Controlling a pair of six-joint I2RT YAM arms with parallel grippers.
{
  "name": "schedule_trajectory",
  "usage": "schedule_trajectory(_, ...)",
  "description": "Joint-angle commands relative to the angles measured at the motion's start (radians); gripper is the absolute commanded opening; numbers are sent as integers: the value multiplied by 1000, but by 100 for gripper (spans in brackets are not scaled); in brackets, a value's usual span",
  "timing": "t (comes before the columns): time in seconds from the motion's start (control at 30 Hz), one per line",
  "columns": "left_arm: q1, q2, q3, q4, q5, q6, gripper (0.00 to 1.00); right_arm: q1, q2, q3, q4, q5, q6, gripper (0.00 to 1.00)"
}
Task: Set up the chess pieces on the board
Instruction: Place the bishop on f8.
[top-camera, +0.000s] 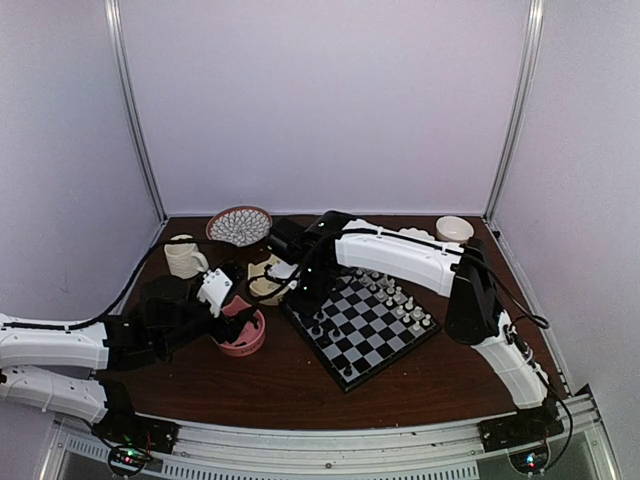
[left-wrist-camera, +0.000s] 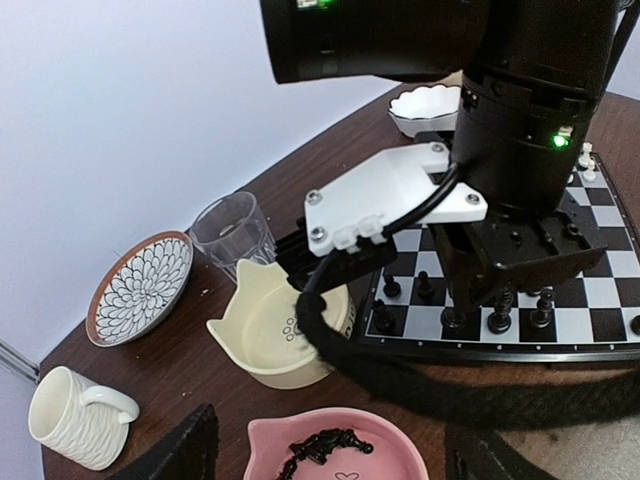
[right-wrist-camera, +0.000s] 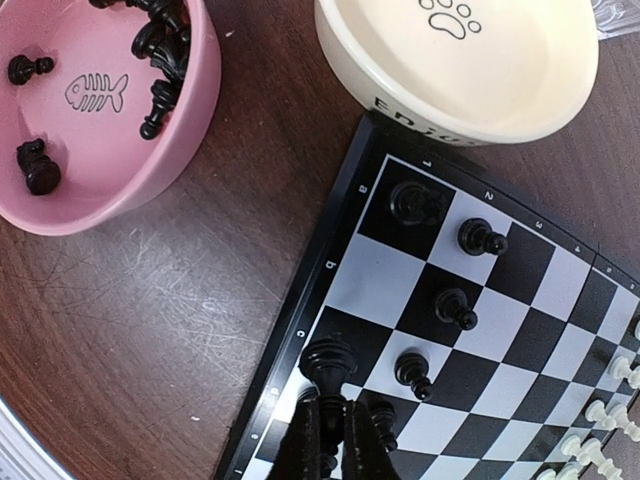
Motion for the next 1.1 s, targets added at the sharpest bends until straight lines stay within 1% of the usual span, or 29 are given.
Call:
schedule_trajectory(0.0,3,-9,19,8,-53,-22,78,-3,31,34,-19,37,-38,3)
schedule_trajectory(0.27,4,-36,9,7,-63,-22,78,-6,50,52,-23,38,-41,4)
schedule_trajectory(0.67,4,-34,10,0,-53,-19,78,-10,69,57,-37,73,-47,5)
schedule_trajectory(1.07,3,-32,11,0,-51,-17,78,-10,66,57,-49,64,-46,8)
